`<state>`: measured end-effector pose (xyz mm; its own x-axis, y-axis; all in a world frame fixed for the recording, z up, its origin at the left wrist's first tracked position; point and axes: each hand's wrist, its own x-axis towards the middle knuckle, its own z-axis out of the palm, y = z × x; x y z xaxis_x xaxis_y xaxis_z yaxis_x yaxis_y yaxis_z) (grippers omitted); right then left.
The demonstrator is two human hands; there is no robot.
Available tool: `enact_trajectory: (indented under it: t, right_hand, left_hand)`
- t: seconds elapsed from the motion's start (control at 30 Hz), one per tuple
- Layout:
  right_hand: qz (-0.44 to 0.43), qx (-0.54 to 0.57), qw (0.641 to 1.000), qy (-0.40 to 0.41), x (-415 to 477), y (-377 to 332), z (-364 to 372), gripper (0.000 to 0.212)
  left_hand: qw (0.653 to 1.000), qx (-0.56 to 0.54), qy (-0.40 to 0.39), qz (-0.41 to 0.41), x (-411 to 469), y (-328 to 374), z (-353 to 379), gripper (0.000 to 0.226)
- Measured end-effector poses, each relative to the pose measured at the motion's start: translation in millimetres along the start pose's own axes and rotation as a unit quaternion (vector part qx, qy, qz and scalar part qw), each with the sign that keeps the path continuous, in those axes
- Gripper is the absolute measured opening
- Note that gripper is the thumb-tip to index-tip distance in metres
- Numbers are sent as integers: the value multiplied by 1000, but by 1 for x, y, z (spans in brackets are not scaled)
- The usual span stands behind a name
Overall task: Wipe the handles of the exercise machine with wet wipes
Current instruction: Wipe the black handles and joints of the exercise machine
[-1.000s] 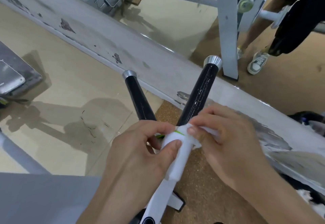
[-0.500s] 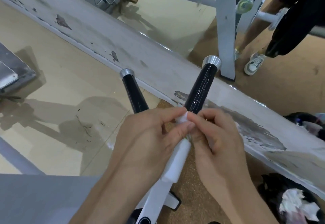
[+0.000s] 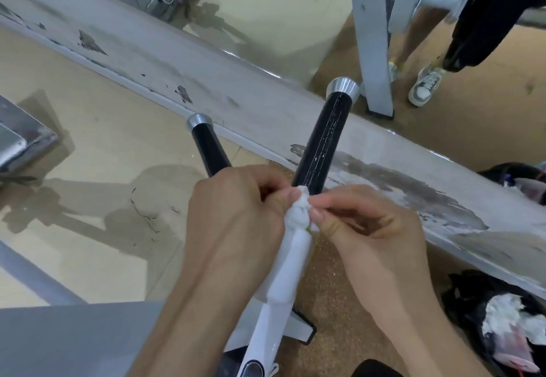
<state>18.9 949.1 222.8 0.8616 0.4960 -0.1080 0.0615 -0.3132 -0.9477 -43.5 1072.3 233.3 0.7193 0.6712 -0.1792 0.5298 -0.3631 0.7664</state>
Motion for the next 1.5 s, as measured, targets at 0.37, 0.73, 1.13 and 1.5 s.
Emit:
enact_trajectory:
  t: [0.37, 0.73, 1.13, 1.5]
  right_hand:
    - [-34, -143, 987, -61, 5, -16, 8, 15]
    - [-208, -232, 947, -83, 19, -7, -4, 11]
    - [-209, -343, 903, -154, 23, -14, -20, 31]
    - [-149, -251, 948, -126, 21, -9, -16, 12]
  left_hand:
    - [1000, -22, -3, 16, -3, -11, -6, 23]
    - [989, -143, 0, 44, -25, -12, -6, 30]
    - [993, 11, -4, 114, -18, -9, -3, 17]
    - [998, -6, -5, 59, -22, -1, 1, 18]
